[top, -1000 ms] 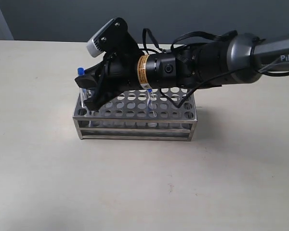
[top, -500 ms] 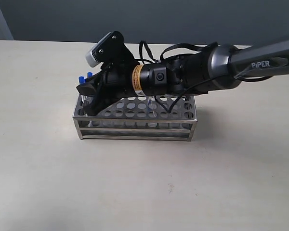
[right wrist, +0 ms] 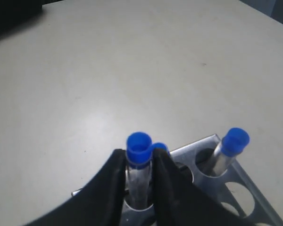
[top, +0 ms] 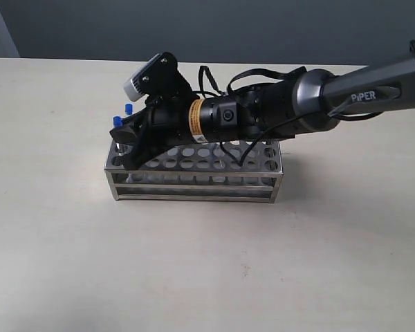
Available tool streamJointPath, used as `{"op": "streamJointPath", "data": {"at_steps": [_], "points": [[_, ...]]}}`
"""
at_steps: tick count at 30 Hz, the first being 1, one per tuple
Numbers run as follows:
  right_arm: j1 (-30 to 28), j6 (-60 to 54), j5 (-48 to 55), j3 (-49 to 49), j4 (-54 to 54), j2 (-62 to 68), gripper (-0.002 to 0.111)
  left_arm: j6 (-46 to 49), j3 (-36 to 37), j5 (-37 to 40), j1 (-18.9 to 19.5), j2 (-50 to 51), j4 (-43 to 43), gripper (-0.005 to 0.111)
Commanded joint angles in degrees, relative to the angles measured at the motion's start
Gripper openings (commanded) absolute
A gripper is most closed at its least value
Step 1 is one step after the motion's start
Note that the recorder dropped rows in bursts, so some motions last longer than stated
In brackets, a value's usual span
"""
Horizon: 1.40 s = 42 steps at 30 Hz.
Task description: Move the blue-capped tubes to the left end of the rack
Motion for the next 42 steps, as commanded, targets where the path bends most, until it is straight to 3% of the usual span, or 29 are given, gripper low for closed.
{"op": "streamJointPath", "data": {"at_steps": [1,12,17,21,26,31,36,38,41,42], "points": [[0.1,0.8,1.7,-0.4,-0.7,-0.2,0.041,-0.1,0.2,0.2,-0.5,-0.2,-0.1,0.000],[0.1,4.4,23.5,0.0,-5.4,-11.5,0.043,-0.1,0.2,0.2,-0.5,-0.2,-0.1,0.000],[-0.5,3.4,27.2,4.5,-4.8,-19.0,0.043,-0.1,0.2,0.2,-0.5,-0.2,-0.1,0.000],[-2.7,3.6,26.8,10.6,-1.6,-21.8,0.043,-0.1,0.2,0.2,-0.5,-0.2,-0.1,0.000],[-6.9,2.1,18.3,16.9,1.6,-20.5,0.043,-0.1,0.2,0.2,-0.5,-0.2,-0.1,0.000],[-8.0,-3.1,14.8,17.2,5.2,-17.6,0.043,-0.1,0.2,0.2,-0.5,-0.2,-0.1,0.000],[-8.0,-13.1,15.2,17.2,15.5,-12.5,0.043,-0.1,0.2,0.2,-0.5,-0.2,-0.1,0.000],[-8.0,-14.0,14.4,17.2,17.6,-11.9,0.032,-0.1,0.2,0.2,-0.5,-0.2,-0.1,0.000],[-8.0,-14.0,13.6,17.2,17.9,-12.3,0.000,-0.1,0.2,0.2,-0.5,-0.2,-0.1,0.000],[-8.0,-14.0,13.1,17.2,17.9,-12.4,0.000,-0.1,0.2,0.2,-0.5,-0.2,-0.1,0.000]]}}
